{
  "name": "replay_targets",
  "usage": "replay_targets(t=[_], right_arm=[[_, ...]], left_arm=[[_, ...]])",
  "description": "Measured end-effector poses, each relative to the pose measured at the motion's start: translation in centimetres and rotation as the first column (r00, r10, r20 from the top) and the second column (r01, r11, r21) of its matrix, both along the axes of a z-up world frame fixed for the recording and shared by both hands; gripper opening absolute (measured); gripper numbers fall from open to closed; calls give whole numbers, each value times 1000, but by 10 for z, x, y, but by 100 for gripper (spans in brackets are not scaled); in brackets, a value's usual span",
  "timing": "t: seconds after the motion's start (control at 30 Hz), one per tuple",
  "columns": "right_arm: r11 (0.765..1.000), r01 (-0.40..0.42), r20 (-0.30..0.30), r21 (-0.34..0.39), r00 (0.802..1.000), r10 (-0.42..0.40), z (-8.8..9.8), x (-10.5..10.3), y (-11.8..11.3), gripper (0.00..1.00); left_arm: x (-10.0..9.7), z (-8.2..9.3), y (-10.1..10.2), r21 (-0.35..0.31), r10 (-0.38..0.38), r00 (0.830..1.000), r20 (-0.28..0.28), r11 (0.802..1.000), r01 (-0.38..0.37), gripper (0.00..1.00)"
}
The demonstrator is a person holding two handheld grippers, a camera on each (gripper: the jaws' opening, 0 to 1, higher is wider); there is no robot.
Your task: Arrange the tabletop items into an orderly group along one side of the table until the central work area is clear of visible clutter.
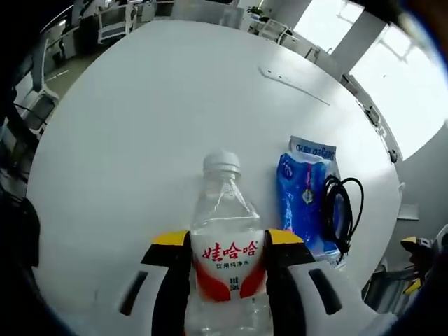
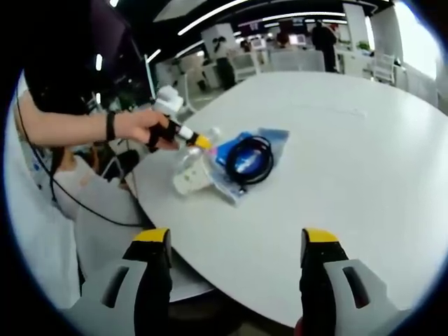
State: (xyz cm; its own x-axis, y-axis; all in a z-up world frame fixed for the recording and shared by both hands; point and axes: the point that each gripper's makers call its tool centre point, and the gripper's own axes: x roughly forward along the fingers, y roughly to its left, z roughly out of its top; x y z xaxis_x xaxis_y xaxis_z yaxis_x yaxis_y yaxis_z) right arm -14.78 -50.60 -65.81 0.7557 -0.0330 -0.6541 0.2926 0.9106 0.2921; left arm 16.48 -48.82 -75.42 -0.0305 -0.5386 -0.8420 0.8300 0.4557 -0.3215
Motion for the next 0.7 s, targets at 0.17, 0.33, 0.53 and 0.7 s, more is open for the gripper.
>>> replay_targets(t=[0.17,0.33,0.53,0.7], right_arm=[[1000,8,2,-2,1000,-8,1,-1,-1,73],[1000,6,1,-4,1000,-6,0,0,1,73],[1000,-1,12,-8,1000,1,2,6,4,73],[1000,-12,14,-8,1000,12,2,9,6,73]], left_arm=[[2,2,6,-23,19,1000,-8,1000,-19,39],[6,11,10,-56,14,999,30,998,-12,38],[13,22,16,-111,37,998,57,993,-30,39],[19,34,22,-176,65,994,92,983,-48,39]])
